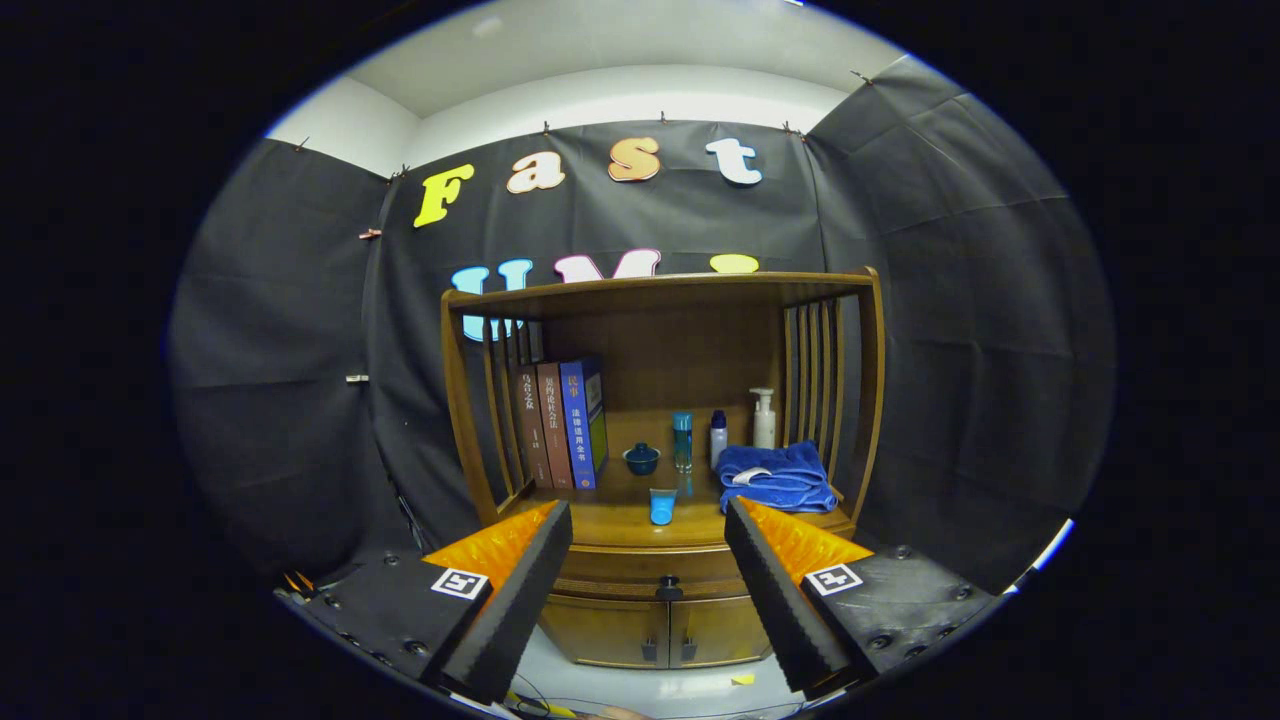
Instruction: Pull open the drawer, take out the items inside it, and place them on the countertop above the cabinet.
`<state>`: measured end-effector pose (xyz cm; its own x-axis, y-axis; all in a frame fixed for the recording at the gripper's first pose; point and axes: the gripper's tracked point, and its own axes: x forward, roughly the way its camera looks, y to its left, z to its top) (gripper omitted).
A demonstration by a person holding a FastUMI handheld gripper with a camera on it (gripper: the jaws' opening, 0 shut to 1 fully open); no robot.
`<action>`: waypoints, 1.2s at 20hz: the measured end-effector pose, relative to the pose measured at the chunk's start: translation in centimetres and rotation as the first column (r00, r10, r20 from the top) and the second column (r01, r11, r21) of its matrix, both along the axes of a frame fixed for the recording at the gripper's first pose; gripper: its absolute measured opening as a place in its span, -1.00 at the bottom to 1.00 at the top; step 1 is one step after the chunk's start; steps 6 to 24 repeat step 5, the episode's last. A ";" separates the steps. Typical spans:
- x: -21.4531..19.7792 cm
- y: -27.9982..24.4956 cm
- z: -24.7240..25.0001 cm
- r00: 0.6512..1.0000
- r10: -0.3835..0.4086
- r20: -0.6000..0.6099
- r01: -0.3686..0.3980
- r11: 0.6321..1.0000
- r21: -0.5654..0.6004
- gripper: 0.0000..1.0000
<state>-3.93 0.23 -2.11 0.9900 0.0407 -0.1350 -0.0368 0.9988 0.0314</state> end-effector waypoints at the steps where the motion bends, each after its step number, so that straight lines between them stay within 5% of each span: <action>1: 0.0 -0.1 0.1 1.000 -0.001 0.000 0.001 1.000 0.003 0.99; 24: 0.1 -0.5 0.0 1.000 -0.009 -0.009 0.009 1.000 0.018 0.99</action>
